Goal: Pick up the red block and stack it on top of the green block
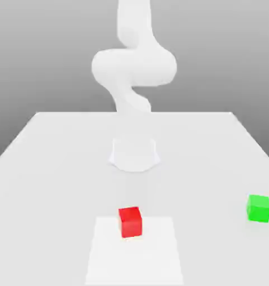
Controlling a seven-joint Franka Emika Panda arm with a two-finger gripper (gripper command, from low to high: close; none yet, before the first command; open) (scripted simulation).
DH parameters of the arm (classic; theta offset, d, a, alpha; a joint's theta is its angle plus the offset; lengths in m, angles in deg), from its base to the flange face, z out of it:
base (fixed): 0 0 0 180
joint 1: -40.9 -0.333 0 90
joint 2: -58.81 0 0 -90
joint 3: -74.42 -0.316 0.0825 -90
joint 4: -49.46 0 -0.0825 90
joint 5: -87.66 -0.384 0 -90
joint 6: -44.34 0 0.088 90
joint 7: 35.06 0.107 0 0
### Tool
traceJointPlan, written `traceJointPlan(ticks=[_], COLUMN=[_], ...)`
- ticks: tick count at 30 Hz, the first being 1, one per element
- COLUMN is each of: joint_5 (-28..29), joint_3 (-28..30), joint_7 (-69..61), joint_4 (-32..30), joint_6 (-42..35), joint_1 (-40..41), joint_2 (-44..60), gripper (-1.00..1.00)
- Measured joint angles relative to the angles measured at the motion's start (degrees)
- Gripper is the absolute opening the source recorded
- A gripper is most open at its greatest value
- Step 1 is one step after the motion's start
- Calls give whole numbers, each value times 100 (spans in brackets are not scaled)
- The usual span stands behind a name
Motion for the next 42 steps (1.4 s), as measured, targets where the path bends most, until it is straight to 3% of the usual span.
traceJointPlan(ticks=[17, 24, 25, 32, 39, 42], joint_5=[68, -244, -269, -245, 8, 28], joint_3=[350, 125, 84, 69, 146, -93], joint_7=[-1146, -1461, -1479, -1458, -1278, -1706], joint_4=[-2846, -2846, -2828, -2828, -3015, -2847], joint_6=[2517, 3869, 3990, 3990, 2864, 2559], joint_1=[-189, -38, -4, 10, 12, -504], joint_2=[3508, 5156, 5297, 5300, 3986, 3849], gripper=[0, 0, -100, -100, -100, -100])
